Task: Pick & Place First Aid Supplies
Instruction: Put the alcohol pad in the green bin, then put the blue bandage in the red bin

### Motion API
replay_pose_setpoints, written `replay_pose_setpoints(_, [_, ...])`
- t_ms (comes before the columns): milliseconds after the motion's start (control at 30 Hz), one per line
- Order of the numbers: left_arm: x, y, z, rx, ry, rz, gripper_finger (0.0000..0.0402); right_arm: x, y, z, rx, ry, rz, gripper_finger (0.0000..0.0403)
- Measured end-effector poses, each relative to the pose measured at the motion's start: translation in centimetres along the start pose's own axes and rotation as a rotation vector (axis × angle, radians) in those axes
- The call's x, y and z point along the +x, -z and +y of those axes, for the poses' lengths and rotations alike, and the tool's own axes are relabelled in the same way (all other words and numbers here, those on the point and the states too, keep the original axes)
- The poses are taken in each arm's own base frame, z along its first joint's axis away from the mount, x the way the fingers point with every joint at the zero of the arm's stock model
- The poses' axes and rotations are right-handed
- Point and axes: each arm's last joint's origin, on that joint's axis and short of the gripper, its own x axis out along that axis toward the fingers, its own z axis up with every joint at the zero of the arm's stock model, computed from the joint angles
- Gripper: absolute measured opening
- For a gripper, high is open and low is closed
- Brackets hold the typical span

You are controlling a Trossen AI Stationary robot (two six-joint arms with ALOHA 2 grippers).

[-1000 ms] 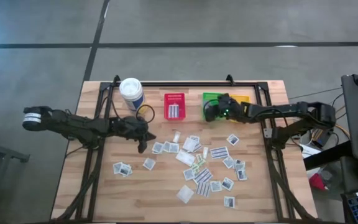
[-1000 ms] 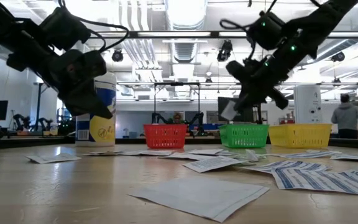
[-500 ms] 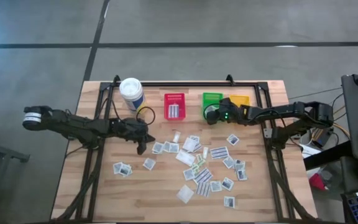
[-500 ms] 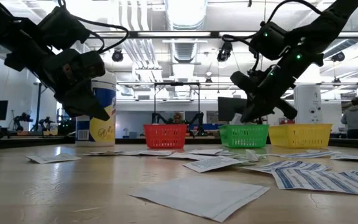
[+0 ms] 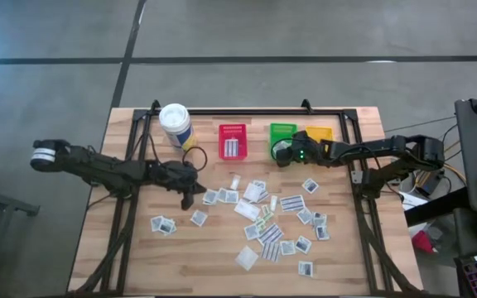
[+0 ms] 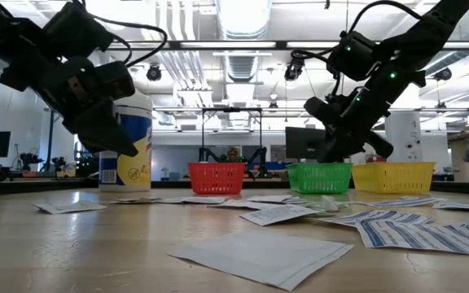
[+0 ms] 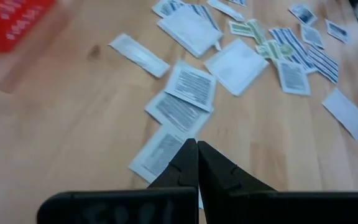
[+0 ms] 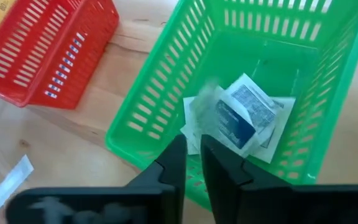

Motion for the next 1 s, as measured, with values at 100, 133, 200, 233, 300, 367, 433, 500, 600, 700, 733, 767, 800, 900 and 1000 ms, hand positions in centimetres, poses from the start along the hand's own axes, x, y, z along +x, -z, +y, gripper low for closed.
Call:
replay_pose_setpoints(100, [0.0, 0.3, -0.7, 0.013, 0.028, 0.013, 0.0000, -0.2, -0.2, 0.0, 0.000, -0.007, -0.008, 0.0078])
replay_pose_setpoints(133, [0.0, 0.4, -0.9, 0.013, 0.037, 0.017, 0.0000, -0.3, -0.2, 0.0, -0.005, -0.011, -0.011, 0.0087])
replay_pose_setpoints(200, [0.0, 0.5, -1.3, 0.012, 0.053, 0.024, 0.0000, -0.7, -0.5, 0.0, -0.013, -0.020, -0.017, 0.0100])
replay_pose_setpoints(233, [0.0, 0.6, -1.4, 0.014, 0.060, 0.028, 0.0000, -0.9, -0.6, 0.1, -0.014, -0.029, -0.025, 0.0106])
replay_pose_setpoints(300, [0.0, 0.8, -1.8, 0.010, 0.073, 0.034, 0.0000, -1.6, -0.9, 0.2, -0.004, -0.057, -0.041, 0.0114])
replay_pose_setpoints(367, [0.0, 0.9, -2.1, 0.015, 0.085, 0.040, 0.0000, -2.3, -1.3, 0.4, 0.006, -0.097, -0.050, 0.0119])
replay_pose_setpoints(433, [0.0, 1.0, -2.3, 0.023, 0.095, 0.042, 0.0000, -3.2, -1.5, 0.8, 0.009, -0.155, -0.045, 0.0121])
replay_pose_setpoints(500, [0.0, 1.0, -2.5, 0.028, 0.092, 0.035, 0.0000, -4.0, -1.5, 1.3, 0.003, -0.212, -0.044, 0.0119])
replay_pose_setpoints(600, [0.1, 0.9, -2.7, 0.027, 0.072, 0.007, 0.0000, -5.0, -0.7, 2.3, -0.028, -0.278, -0.036, 0.0111])
replay_pose_setpoints(700, [0.4, 0.6, -2.8, 0.034, 0.078, -0.036, 0.0000, -5.7, 0.6, 3.7, -0.066, -0.343, -0.038, 0.0101])
replay_pose_setpoints(733, [0.6, 0.5, -2.9, 0.040, 0.084, -0.051, 0.0000, -5.8, 1.0, 4.2, -0.076, -0.360, -0.049, 0.0097])
replay_pose_setpoints(767, [0.8, 0.4, -2.9, 0.042, 0.090, -0.064, 0.0000, -5.9, 1.5, 4.6, -0.086, -0.373, -0.055, 0.0094])
replay_pose_setpoints(800, [1.0, 0.4, -3.0, 0.043, 0.095, -0.076, 0.0000, -6.0, 2.0, 5.0, -0.091, -0.382, -0.061, 0.0090])
replay_pose_setpoints(900, [1.9, 0.4, -3.0, 0.049, 0.093, -0.071, 0.0000, -6.0, 3.3, 6.1, -0.104, -0.429, -0.060, 0.0081])
replay_pose_setpoints(1000, [2.8, 0.4, -3.0, 0.066, 0.063, -0.050, 0.0000, -5.6, 4.7, 7.0, -0.125, -0.469, -0.041, 0.0074])
